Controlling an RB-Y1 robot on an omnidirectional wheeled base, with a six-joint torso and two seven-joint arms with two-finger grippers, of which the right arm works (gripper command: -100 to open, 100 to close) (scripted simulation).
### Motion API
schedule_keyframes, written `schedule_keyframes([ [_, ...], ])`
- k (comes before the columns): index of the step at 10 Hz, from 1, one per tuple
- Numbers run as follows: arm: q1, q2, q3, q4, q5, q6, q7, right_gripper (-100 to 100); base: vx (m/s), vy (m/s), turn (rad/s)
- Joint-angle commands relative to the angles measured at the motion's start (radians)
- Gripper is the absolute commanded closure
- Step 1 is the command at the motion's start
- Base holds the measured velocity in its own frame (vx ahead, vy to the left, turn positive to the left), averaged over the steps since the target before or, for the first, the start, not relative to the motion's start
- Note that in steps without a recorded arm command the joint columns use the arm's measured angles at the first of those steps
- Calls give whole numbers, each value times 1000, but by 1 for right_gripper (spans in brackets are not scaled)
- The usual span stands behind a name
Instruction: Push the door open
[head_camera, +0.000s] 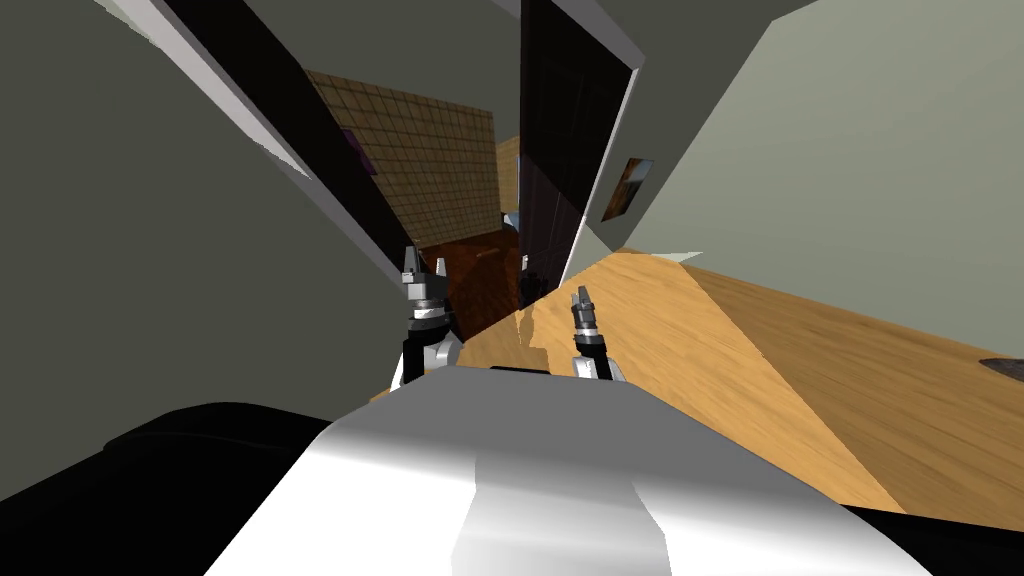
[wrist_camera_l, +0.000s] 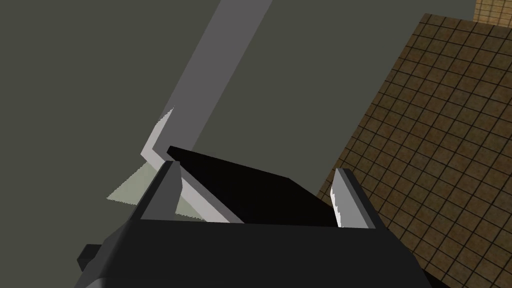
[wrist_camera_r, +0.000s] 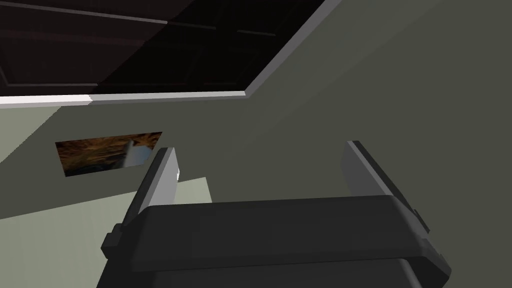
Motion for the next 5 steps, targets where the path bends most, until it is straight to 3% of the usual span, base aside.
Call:
schedule_keyframes([
  [1,-15,-3,7,37,2,-3,-7,-100,142,-51,81],
  [5,-49,-9,17,117,5,-14,-19,-100,100,-39,50],
])
